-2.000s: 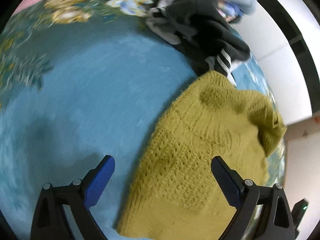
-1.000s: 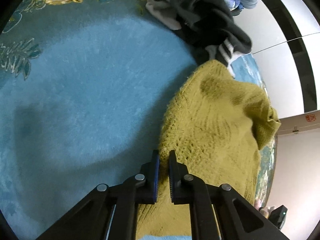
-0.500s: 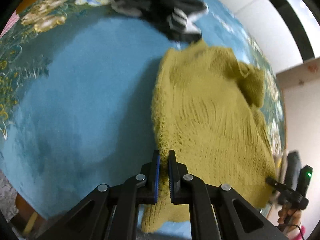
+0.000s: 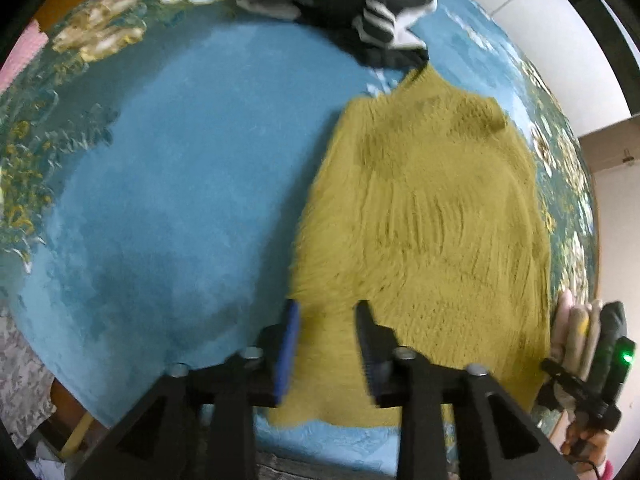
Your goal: Fold clothes
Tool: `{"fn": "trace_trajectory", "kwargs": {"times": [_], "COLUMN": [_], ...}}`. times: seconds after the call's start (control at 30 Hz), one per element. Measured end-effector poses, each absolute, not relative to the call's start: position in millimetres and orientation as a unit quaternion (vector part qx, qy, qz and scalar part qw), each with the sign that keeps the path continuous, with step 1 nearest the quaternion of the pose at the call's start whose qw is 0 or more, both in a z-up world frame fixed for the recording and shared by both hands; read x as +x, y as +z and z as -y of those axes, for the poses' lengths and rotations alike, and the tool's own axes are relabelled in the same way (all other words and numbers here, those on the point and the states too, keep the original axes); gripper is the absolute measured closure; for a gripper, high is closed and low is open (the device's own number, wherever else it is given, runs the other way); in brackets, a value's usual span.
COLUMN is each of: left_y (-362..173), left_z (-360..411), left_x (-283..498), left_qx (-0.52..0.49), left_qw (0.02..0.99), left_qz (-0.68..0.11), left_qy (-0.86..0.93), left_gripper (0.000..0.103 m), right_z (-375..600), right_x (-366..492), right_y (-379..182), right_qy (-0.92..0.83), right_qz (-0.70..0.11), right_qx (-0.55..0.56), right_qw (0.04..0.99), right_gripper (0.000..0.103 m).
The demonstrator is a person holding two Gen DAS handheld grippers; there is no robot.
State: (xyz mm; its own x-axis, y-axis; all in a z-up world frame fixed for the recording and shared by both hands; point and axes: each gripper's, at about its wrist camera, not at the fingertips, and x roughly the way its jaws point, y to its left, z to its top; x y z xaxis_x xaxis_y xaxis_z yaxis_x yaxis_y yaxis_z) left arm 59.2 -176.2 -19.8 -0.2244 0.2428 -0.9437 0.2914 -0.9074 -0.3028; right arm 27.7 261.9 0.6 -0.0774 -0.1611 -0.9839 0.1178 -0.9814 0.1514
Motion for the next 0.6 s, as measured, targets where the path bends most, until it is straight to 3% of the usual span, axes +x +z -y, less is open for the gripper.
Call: {"fn": "trace_trajectory", "kwargs": {"times": [0.1,0.3,0.47,0.6], "left_y": [-3,-1,-37,-59], "left_z": [176,173,168,187], "left_x": [46,27,16,19], "left_qx": [0.591,0.530,0.531,0.517], "left_qw": [0.017,0.015,0.036,0.046], "left_qz": [-0.215,-0.251,-0.256,-0.318], "left_qy": [-0.777,-0.810,-0.807,-0.793], "left_gripper": [0.059,0.054,0.054,0.054], "right_z": [-251,-190,-87,-32], "right_x": [7,-63,-130,-184], "right_y": [25,40,51,42], "right_qy": [-0.773,-0.795,-0.807,-0.793], "right_qz": [-0.001,0.047,-0.040,-0.090], "right_qx": [0.625,0.576,0.517,0.515], "right_qw": [0.108,0.187,0.284,0.314], "right_gripper": [0.070,0.070,0.070,0.060]}}
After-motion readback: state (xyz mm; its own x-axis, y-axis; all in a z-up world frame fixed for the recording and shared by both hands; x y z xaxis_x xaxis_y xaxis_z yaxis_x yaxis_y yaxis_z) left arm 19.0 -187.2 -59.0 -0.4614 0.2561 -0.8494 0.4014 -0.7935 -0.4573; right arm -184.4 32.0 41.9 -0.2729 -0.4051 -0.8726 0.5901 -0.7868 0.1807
